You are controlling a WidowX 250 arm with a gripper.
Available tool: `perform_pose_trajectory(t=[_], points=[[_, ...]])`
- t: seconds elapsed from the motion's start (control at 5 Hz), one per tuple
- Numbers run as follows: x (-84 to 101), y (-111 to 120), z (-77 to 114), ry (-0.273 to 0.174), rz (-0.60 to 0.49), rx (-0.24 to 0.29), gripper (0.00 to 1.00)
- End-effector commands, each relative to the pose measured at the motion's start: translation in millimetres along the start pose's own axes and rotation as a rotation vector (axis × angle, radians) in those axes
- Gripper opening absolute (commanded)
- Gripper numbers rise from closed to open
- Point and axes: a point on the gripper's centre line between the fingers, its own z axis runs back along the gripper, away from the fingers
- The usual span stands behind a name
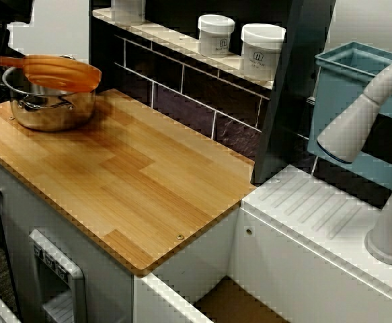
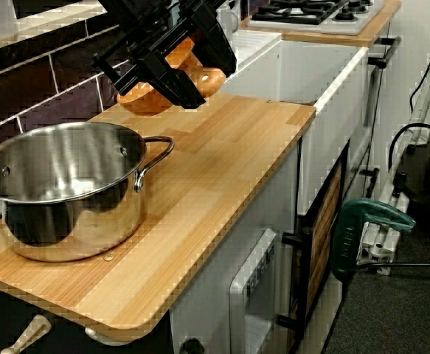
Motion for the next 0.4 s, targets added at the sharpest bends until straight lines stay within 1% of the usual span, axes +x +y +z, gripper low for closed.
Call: perform_pose_trajectory(t=[0.0,0.2], points=[[-7.7,-5.1,12.6,0.037,0.054,0.068,0.0],[-9.1,-6.1,14.7,0.059,0.064,0.078,0.0]])
